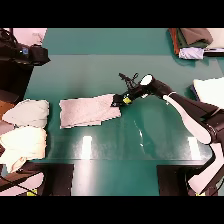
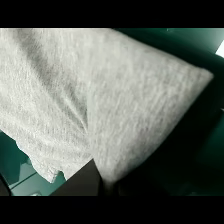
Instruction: Fold the shirts.
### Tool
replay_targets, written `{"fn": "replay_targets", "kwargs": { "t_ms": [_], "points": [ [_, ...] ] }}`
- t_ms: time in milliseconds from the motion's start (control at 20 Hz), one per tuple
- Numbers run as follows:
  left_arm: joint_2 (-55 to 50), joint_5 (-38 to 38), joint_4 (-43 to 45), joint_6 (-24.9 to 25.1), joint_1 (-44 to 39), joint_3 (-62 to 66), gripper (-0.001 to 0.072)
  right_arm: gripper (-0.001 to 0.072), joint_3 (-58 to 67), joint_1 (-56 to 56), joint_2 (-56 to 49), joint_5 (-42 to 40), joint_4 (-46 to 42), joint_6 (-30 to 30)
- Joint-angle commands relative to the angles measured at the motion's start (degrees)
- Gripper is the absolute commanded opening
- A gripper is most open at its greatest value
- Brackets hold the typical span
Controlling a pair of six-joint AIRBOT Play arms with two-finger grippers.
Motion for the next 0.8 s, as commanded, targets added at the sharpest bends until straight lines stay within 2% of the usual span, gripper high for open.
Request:
{"fn": "replay_targets", "kwargs": {
  "t_ms": [0,150,300,450,750],
  "points": [
    [0.00,0.00,-0.22,0.35,-4.04,-0.02,0.0024,0.0013,1.22,-2.08,1.90,1.57,0.52,0.63],
    [0.00,1.01,-0.22,0.35,-9.14,0.00,0.0024,0.0013,1.22,-10.99,8.44,3.93,-2.01,2.93],
    [0.00,3.69,-0.24,0.31,-13.27,0.00,0.0024,0.0013,1.22,-22.69,16.06,7.54,-10.71,4.52],
    [0.00,7.26,-0.26,0.26,-16.37,0.00,0.0024,0.0013,1.25,-34.71,21.86,7.39,-17.16,4.42],
    [0.00,9.33,-0.52,-0.15,-20.52,0.00,0.0025,0.0013,1.40,-55.84,23.12,-0.44,-15.72,2.10]
  ]
}}
